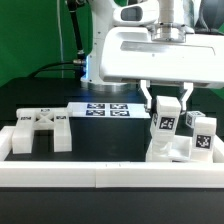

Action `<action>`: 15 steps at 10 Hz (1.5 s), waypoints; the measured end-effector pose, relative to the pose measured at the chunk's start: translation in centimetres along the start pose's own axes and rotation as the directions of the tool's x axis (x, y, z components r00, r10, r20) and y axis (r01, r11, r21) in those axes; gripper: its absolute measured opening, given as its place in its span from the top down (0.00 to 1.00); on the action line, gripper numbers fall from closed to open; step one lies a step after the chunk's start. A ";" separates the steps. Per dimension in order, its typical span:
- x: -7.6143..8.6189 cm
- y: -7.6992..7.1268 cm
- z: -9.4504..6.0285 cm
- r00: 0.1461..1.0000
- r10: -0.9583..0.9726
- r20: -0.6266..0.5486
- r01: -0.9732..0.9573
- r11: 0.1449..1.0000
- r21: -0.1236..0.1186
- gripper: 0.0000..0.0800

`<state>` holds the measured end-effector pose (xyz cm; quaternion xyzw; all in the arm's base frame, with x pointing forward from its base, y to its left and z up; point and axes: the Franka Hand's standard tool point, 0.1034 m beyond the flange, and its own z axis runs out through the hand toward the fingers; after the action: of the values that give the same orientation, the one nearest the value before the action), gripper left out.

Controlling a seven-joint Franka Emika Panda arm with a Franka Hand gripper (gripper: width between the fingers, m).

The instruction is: Assemble chair

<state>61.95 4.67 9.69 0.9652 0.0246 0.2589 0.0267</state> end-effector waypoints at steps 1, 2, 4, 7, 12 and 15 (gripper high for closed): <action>-0.3 0.5 0.0 1.000 0.000 0.005 0.000 1.000 -0.004 0.64; -0.6 0.6 0.1 1.000 0.001 0.009 0.000 1.000 -0.005 0.64; -0.6 0.6 0.2 1.000 -0.001 0.007 0.001 1.000 -0.006 0.64; -0.7 0.3 0.1 1.000 -0.004 0.007 0.004 1.000 -0.003 0.64; -1.6 -0.6 0.4 1.000 -0.019 0.023 0.018 1.000 0.004 0.64; -2.0 -0.6 0.8 0.999 -0.021 0.025 0.021 1.000 0.001 0.64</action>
Offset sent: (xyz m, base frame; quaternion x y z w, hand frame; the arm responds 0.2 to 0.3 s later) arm -0.0041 0.0011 -0.0047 -0.0018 0.0075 0.0032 1.0000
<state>60.55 5.16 7.95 0.9681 0.0347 0.2464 0.0294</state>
